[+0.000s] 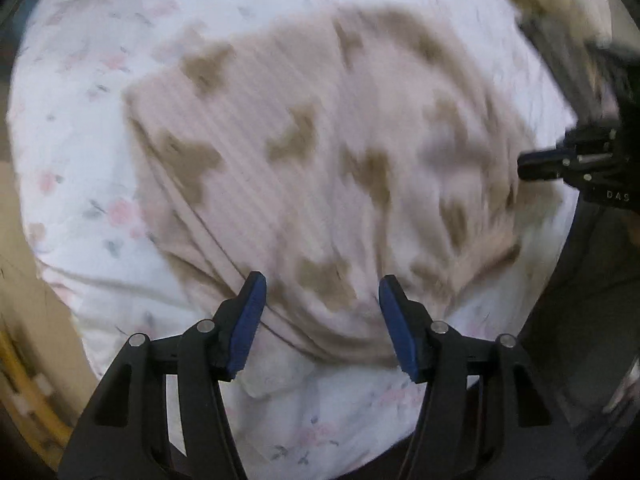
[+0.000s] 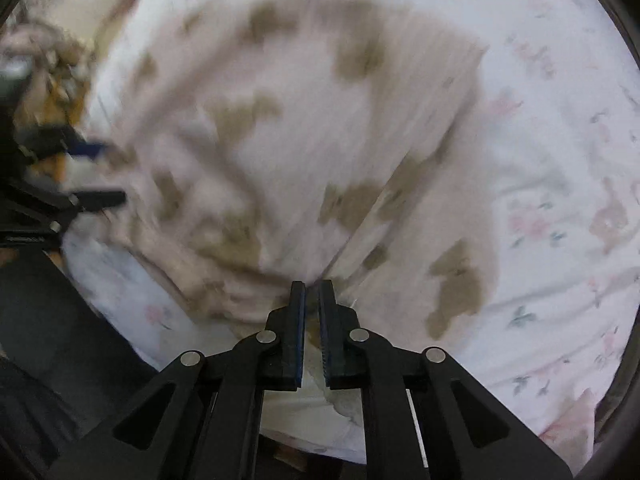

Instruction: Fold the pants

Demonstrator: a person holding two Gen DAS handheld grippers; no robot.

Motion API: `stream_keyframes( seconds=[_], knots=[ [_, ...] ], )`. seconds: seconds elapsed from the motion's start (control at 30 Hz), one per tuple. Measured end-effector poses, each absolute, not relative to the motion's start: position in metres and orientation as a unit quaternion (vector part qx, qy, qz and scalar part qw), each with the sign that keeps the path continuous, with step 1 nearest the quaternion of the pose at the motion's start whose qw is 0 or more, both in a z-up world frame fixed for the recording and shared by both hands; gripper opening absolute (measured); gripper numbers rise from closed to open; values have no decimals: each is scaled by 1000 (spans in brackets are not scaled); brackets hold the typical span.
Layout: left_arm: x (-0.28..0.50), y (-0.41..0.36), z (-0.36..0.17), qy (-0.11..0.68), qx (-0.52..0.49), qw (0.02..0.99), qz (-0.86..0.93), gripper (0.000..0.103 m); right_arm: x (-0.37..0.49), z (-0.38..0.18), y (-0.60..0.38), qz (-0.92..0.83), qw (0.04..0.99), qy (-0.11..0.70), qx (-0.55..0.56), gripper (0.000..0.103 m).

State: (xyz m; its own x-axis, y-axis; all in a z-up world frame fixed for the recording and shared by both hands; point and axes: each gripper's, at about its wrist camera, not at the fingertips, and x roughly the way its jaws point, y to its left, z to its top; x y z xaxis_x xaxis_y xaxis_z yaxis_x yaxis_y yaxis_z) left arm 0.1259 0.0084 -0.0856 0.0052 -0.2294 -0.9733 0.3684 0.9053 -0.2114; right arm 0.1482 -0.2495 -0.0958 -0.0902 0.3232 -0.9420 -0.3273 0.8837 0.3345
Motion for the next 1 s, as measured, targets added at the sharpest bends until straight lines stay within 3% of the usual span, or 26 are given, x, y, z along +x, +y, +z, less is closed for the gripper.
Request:
stream_keyframes(
  seconds=[0.03, 0.1, 0.13, 0.17, 0.4, 0.57, 0.6, 0.63, 0.67, 0.7, 0.73, 0.77, 0.8, 1.0],
  knots=[
    [134, 16, -80, 660, 40, 725, -194, 55, 158, -91, -260, 234, 689, 686, 28, 9],
    [154, 35, -73, 630, 5, 764, -140, 55, 179, -88, -280, 202, 713, 667, 79, 26],
    [164, 44, -75, 624, -8, 773, -118, 55, 192, -89, -290, 184, 721, 660, 109, 44],
    [170, 51, -78, 621, -18, 777, -99, 55, 196, -88, -294, 177, 725, 654, 122, 51],
    [214, 79, -110, 624, -101, 771, -75, 55, 253, -113, -310, 146, 735, 646, 143, 50],
    [230, 67, -123, 621, -55, 774, -109, 52, 267, -136, -318, 158, 721, 658, 148, 51],
    [231, 68, -120, 619, -40, 776, -114, 48, 269, -136, -317, 164, 721, 658, 141, 51],
    [232, 64, -120, 616, -28, 778, -123, 33, 273, -137, -313, 167, 723, 656, 135, 51],
    [236, 59, -121, 617, -23, 775, -132, 25, 276, -138, -310, 173, 724, 655, 132, 51],
    [237, 56, -121, 622, -20, 770, -144, 12, 280, -138, -303, 184, 722, 654, 127, 49],
    [237, 52, -120, 624, -17, 766, -152, 7, 281, -137, -299, 198, 720, 653, 123, 41],
    [238, 51, -119, 624, -9, 766, -153, 6, 281, -135, -296, 209, 719, 653, 113, 20],
    [239, 49, -114, 621, 1, 768, -154, 5, 282, -133, -289, 220, 719, 653, 90, 10],
    [260, 53, -81, 592, 13, 789, -163, 5, 298, -100, -289, 246, 754, 606, 62, 5]
  ],
)
